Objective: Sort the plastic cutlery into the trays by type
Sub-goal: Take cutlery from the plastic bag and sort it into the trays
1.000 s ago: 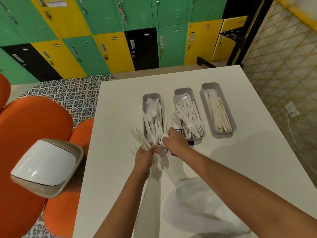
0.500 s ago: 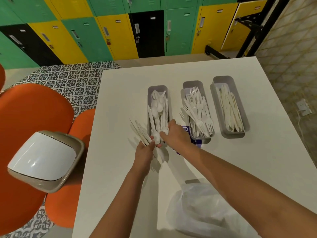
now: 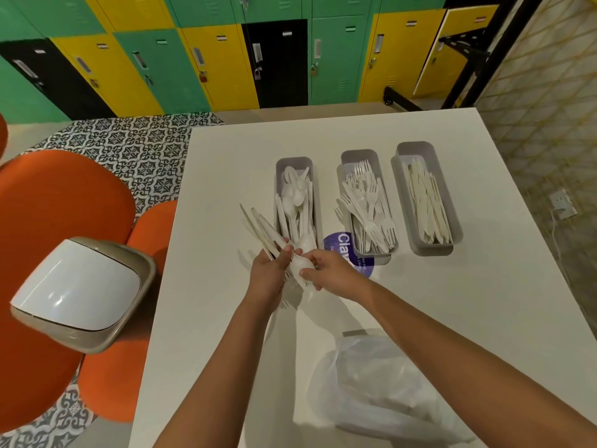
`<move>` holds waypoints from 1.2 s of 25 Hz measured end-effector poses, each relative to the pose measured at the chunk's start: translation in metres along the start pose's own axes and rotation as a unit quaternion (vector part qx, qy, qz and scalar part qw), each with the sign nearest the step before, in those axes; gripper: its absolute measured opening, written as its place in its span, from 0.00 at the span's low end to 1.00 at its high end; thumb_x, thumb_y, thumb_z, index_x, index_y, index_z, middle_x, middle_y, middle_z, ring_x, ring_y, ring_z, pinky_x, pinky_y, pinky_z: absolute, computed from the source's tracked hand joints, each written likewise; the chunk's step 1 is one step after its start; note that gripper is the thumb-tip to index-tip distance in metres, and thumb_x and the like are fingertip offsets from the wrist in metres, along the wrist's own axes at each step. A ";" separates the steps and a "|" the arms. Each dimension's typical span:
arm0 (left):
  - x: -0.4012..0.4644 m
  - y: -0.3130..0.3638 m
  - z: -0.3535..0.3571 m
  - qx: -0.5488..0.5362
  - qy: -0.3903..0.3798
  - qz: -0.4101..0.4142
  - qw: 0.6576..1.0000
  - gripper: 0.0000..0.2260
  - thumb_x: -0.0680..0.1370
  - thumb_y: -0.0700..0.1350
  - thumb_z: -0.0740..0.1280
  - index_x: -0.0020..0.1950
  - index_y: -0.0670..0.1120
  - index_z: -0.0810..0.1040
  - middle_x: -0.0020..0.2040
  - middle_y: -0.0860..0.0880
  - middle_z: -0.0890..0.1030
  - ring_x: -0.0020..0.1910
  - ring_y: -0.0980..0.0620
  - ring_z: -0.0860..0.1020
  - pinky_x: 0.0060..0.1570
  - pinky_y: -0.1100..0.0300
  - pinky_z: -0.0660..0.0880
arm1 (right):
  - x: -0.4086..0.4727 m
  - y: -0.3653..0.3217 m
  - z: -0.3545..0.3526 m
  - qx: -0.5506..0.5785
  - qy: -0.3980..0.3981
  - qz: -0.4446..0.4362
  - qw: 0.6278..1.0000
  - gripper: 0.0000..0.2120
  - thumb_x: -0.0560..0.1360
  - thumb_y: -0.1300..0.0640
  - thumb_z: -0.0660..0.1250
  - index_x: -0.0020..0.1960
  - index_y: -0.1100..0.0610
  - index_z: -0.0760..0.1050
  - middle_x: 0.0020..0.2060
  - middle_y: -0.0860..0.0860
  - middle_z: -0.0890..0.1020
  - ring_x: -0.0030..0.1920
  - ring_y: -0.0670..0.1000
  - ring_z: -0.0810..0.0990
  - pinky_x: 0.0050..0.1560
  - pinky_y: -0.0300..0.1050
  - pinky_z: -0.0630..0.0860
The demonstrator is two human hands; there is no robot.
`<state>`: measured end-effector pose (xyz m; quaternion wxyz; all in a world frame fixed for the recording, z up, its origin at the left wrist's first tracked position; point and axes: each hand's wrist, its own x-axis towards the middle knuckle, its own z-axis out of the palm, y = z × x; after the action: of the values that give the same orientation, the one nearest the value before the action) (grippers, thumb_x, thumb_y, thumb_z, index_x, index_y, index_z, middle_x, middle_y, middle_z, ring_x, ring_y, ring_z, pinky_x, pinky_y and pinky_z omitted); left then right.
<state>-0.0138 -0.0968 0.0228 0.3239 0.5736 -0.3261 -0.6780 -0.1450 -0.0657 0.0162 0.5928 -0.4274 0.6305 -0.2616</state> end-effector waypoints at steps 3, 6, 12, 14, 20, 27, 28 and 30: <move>-0.001 -0.001 -0.001 0.027 0.004 0.002 1.000 0.06 0.80 0.40 0.62 0.50 0.45 0.78 0.49 0.41 0.82 0.53 0.41 0.80 0.61 0.45 0.74 | -0.004 0.000 -0.003 -0.009 -0.005 0.011 1.000 0.12 0.75 0.63 0.67 0.58 0.61 0.75 0.40 0.50 0.78 0.38 0.46 0.76 0.40 0.38 0.75; 0.002 -0.005 -0.004 0.047 0.014 -0.001 0.999 0.09 0.81 0.43 0.60 0.55 0.42 0.78 0.52 0.40 0.82 0.54 0.41 0.80 0.62 0.44 0.73 | -0.004 0.001 -0.005 0.046 0.014 0.020 0.999 0.11 0.72 0.66 0.70 0.54 0.64 0.77 0.36 0.51 0.79 0.35 0.47 0.78 0.39 0.38 0.77; 0.008 -0.007 -0.006 0.098 0.047 0.016 0.994 0.09 0.81 0.44 0.60 0.57 0.44 0.77 0.54 0.43 0.82 0.55 0.43 0.80 0.60 0.46 0.74 | 0.001 -0.002 0.001 0.095 0.021 0.044 0.994 0.12 0.74 0.68 0.67 0.57 0.67 0.76 0.43 0.58 0.79 0.37 0.47 0.79 0.38 0.34 0.79; 0.011 -0.006 -0.009 0.118 0.038 0.022 0.992 0.10 0.81 0.45 0.60 0.56 0.43 0.77 0.53 0.43 0.82 0.54 0.43 0.80 0.60 0.46 0.75 | 0.003 -0.002 0.003 0.100 0.019 0.049 0.994 0.12 0.75 0.67 0.65 0.58 0.68 0.75 0.45 0.58 0.79 0.40 0.49 0.79 0.40 0.35 0.80; 0.016 -0.010 -0.011 0.175 -0.009 0.036 0.984 0.13 0.80 0.44 0.62 0.63 0.44 0.75 0.56 0.45 0.81 0.56 0.47 0.79 0.60 0.50 0.74 | 0.008 -0.002 0.004 0.110 0.033 0.038 0.993 0.12 0.76 0.67 0.64 0.59 0.66 0.73 0.46 0.56 0.77 0.50 0.54 0.78 0.43 0.39 0.80; 0.023 -0.009 -0.008 0.171 0.065 0.048 0.982 0.13 0.80 0.44 0.62 0.63 0.44 0.74 0.56 0.45 0.80 0.54 0.46 0.79 0.56 0.51 0.76 | 0.009 -0.005 0.001 0.164 0.096 0.015 0.982 0.07 0.75 0.67 0.65 0.52 0.60 0.74 0.40 0.50 0.77 0.40 0.45 0.77 0.38 0.36 0.80; 0.026 -0.008 -0.008 0.178 0.074 0.051 0.980 0.13 0.80 0.44 0.61 0.63 0.43 0.74 0.55 0.45 0.80 0.53 0.45 0.79 0.54 0.53 0.76 | 0.009 -0.005 0.000 0.169 0.104 0.020 0.980 0.06 0.75 0.66 0.65 0.51 0.60 0.75 0.40 0.50 0.78 0.38 0.45 0.77 0.36 0.35 0.79; 0.030 -0.004 -0.009 0.192 0.081 0.057 0.976 0.12 0.80 0.43 0.61 0.62 0.41 0.74 0.55 0.44 0.80 0.51 0.46 0.78 0.50 0.55 0.74 | 0.011 -0.006 -0.003 0.140 0.122 0.034 0.982 0.04 0.75 0.63 0.66 0.50 0.59 0.76 0.38 0.49 0.78 0.33 0.44 0.75 0.32 0.33 0.75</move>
<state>-0.0093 -0.1194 0.0018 0.2715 0.6585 -0.4550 -0.5345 -0.1458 -0.0783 0.0156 0.5741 -0.2838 0.6690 -0.3773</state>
